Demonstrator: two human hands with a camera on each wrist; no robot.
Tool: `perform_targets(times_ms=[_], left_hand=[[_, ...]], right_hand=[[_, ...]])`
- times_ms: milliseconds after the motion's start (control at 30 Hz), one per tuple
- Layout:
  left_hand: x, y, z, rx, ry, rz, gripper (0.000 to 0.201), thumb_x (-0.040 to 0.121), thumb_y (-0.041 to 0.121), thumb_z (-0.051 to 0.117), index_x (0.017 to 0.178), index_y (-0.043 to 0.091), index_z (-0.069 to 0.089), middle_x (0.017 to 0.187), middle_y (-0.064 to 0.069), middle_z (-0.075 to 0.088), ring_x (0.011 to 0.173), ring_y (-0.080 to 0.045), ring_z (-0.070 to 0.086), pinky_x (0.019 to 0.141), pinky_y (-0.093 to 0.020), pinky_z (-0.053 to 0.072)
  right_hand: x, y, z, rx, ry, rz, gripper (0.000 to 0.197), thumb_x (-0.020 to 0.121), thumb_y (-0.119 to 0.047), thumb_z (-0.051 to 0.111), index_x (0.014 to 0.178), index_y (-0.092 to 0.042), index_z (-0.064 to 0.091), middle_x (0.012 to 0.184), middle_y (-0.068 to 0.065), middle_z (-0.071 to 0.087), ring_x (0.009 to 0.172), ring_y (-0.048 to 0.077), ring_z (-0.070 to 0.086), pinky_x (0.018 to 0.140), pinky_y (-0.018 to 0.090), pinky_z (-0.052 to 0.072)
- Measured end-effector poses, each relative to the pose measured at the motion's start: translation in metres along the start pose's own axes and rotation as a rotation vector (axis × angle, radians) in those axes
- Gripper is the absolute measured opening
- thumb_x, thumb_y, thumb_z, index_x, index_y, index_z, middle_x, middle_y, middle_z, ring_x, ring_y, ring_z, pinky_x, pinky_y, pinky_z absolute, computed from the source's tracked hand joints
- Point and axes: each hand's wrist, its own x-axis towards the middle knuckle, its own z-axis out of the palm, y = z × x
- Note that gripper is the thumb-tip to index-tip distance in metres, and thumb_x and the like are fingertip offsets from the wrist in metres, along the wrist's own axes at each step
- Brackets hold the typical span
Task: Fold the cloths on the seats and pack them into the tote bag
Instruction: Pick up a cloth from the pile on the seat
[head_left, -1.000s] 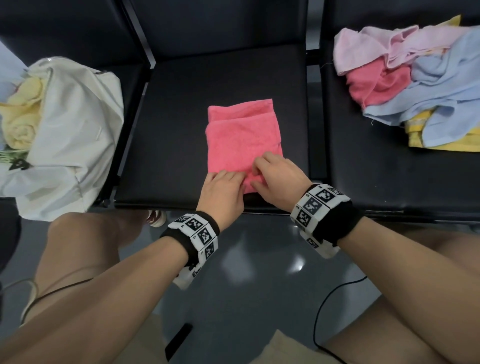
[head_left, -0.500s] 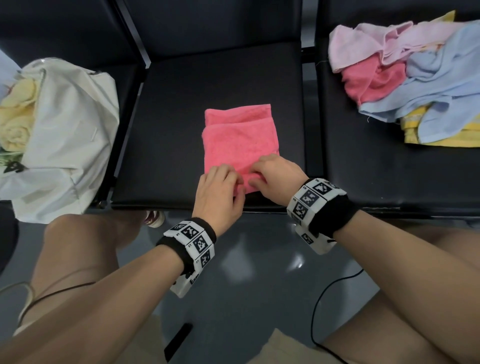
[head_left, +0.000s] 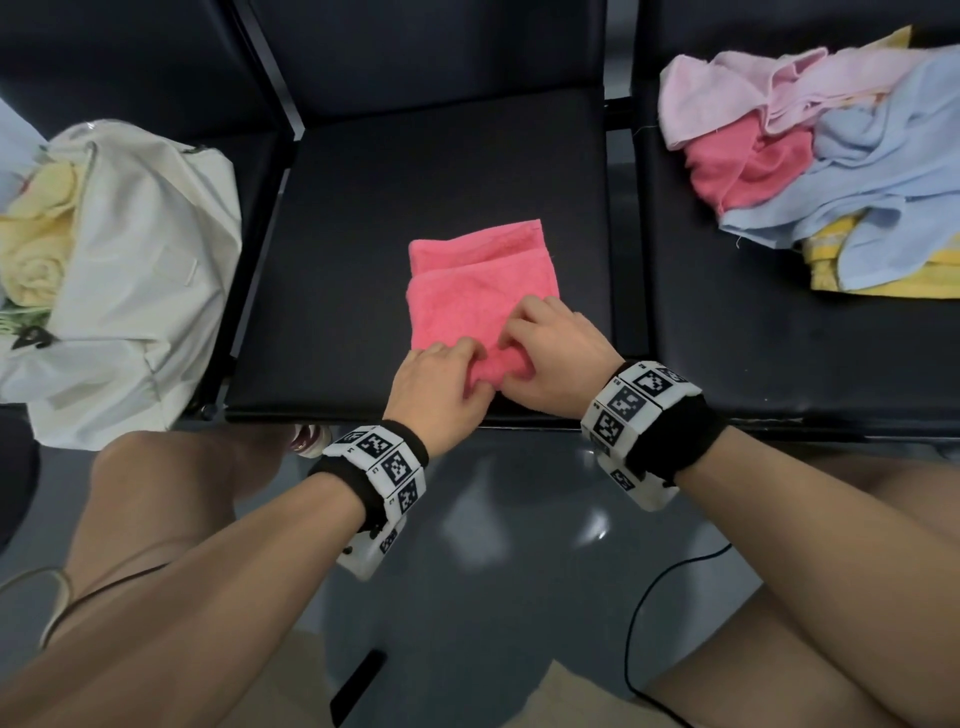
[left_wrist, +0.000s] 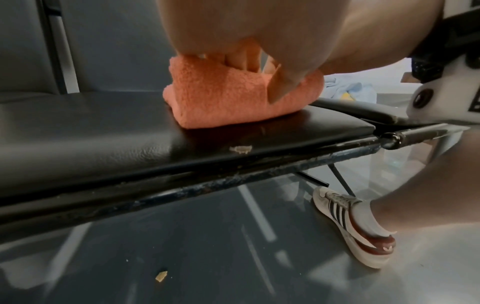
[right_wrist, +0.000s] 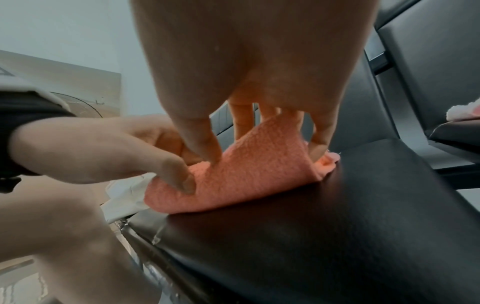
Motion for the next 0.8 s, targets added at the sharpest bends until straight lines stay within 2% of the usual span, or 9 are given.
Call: perform_targets(times_ms=[67, 133, 233, 333, 400, 467, 533, 633, 800], left_hand=[[0.001, 0.000, -0.002, -0.025, -0.030, -0.041, 0.028, 0.090, 0.030, 0.056, 0.114, 0.016, 0.061, 0.091, -0.007, 0.068, 0.085, -0.030, 0.061, 0.082, -0.039, 0.046], [0.001, -0.002, -0.002, -0.039, -0.037, -0.046, 0.027, 0.088, 0.034, 0.056, 0.109, 0.017, 0.062, 0.089, -0.004, 0.068, 0.083, -0.029, 0.061, 0.078, -0.038, 0.047], [-0.002, -0.006, 0.006, 0.013, 0.022, 0.040, 0.034, 0.080, 0.040, 0.051, 0.105, 0.018, 0.059, 0.102, 0.002, 0.061, 0.095, -0.023, 0.055, 0.081, -0.037, 0.040], [-0.011, -0.009, 0.013, 0.038, 0.197, 0.125, 0.038, 0.073, 0.033, 0.059, 0.106, 0.015, 0.058, 0.110, -0.001, 0.055, 0.100, -0.021, 0.048, 0.084, -0.038, 0.038], [-0.015, -0.011, 0.016, 0.087, 0.236, 0.176, 0.041, 0.069, 0.025, 0.068, 0.106, 0.013, 0.058, 0.109, -0.002, 0.058, 0.101, -0.023, 0.049, 0.085, -0.038, 0.038], [-0.015, -0.012, 0.017, 0.104, 0.237, 0.200, 0.039, 0.067, 0.022, 0.067, 0.104, 0.012, 0.059, 0.104, -0.002, 0.062, 0.097, -0.026, 0.055, 0.084, -0.038, 0.037], [-0.011, -0.012, 0.015, 0.080, 0.234, 0.181, 0.033, 0.069, 0.023, 0.061, 0.100, 0.012, 0.061, 0.097, 0.000, 0.065, 0.091, -0.025, 0.058, 0.082, -0.036, 0.036], [-0.006, -0.009, 0.012, 0.060, 0.190, 0.112, 0.032, 0.071, 0.027, 0.060, 0.100, 0.012, 0.064, 0.091, 0.000, 0.067, 0.087, -0.025, 0.061, 0.082, -0.035, 0.038], [-0.003, -0.002, 0.003, 0.048, 0.069, -0.034, 0.035, 0.083, 0.033, 0.058, 0.114, 0.016, 0.066, 0.092, -0.007, 0.069, 0.089, -0.031, 0.062, 0.083, -0.038, 0.043]], right_hand=[[-0.001, 0.000, 0.000, -0.050, -0.053, -0.013, 0.043, 0.075, -0.046, 0.062, 0.110, -0.021, 0.063, 0.110, -0.005, 0.048, 0.104, 0.017, 0.045, 0.088, 0.037, 0.042], [-0.001, -0.001, 0.000, -0.073, -0.076, -0.005, 0.040, 0.078, -0.044, 0.063, 0.112, -0.022, 0.064, 0.107, -0.005, 0.048, 0.103, 0.017, 0.045, 0.088, 0.036, 0.042], [0.002, -0.002, -0.001, -0.090, -0.103, 0.022, 0.035, 0.085, -0.043, 0.056, 0.109, -0.020, 0.066, 0.102, -0.002, 0.052, 0.102, 0.019, 0.048, 0.088, 0.037, 0.042], [0.004, -0.002, -0.003, -0.093, -0.113, 0.047, 0.034, 0.088, -0.042, 0.050, 0.102, -0.016, 0.066, 0.099, -0.001, 0.052, 0.099, 0.021, 0.051, 0.088, 0.038, 0.040], [0.005, -0.002, -0.004, -0.089, -0.124, 0.073, 0.035, 0.089, -0.043, 0.048, 0.097, -0.014, 0.066, 0.094, -0.001, 0.050, 0.096, 0.022, 0.052, 0.087, 0.038, 0.038], [0.005, -0.004, -0.004, -0.077, -0.124, 0.074, 0.035, 0.088, -0.045, 0.049, 0.098, -0.015, 0.064, 0.093, -0.001, 0.054, 0.094, 0.022, 0.054, 0.086, 0.037, 0.039], [0.004, -0.004, -0.003, -0.028, -0.086, 0.074, 0.036, 0.082, -0.046, 0.055, 0.105, -0.018, 0.058, 0.096, -0.002, 0.061, 0.091, 0.022, 0.057, 0.084, 0.036, 0.041], [0.002, -0.003, -0.004, 0.027, -0.040, 0.080, 0.041, 0.078, -0.047, 0.060, 0.106, -0.019, 0.048, 0.092, -0.006, 0.059, 0.085, 0.020, 0.055, 0.084, 0.037, 0.041], [-0.001, -0.001, 0.003, -0.076, -0.016, 0.001, 0.048, 0.072, -0.043, 0.067, 0.111, -0.019, 0.055, 0.111, 0.000, 0.050, 0.101, 0.022, 0.047, 0.084, 0.039, 0.042]])
